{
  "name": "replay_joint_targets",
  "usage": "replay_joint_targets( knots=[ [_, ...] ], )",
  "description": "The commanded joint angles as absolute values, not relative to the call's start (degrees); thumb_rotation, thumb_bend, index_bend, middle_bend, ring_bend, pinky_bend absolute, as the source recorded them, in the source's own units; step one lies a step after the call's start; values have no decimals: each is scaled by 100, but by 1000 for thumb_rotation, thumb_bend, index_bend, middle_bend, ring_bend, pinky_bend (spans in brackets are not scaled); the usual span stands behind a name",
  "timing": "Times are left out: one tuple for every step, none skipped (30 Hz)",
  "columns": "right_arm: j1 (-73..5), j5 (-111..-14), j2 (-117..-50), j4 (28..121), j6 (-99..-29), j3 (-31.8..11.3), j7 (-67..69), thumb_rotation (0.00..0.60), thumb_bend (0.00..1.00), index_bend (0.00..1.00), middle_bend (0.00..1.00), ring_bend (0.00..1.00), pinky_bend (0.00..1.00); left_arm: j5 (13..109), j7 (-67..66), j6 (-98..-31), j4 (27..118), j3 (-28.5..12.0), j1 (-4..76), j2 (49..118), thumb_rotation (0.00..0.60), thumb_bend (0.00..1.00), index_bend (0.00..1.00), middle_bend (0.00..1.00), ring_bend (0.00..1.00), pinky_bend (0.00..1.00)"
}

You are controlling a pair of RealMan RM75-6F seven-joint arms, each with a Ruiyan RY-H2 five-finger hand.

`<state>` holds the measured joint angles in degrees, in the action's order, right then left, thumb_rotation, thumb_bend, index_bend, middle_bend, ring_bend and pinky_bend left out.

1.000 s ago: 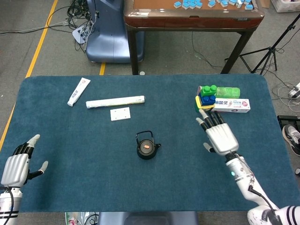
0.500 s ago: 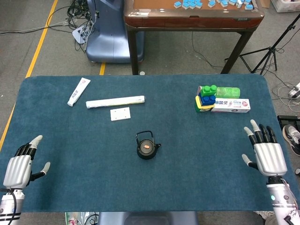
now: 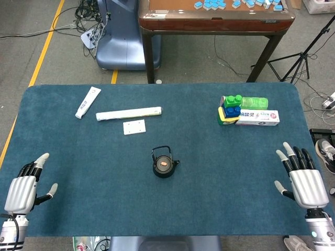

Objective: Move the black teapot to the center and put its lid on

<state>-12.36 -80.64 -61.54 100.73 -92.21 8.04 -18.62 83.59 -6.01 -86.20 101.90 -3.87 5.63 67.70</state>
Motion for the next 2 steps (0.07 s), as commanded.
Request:
replay_joint_targets(
  knots=[
    [-1201,-8118,-6133,10041,-9113,719,-1823,600,263,122,57,0,0,8361,-608,-8626,10196,-387,559,6769,600,302,63,127,139,126],
    [-1193,-8131,-6126,10046,-9086,699,-1828,600,263,122,57,0,0,8360,-611,-8625,10199,-387,558,6769,600,302,63,127,139,126]
  ],
)
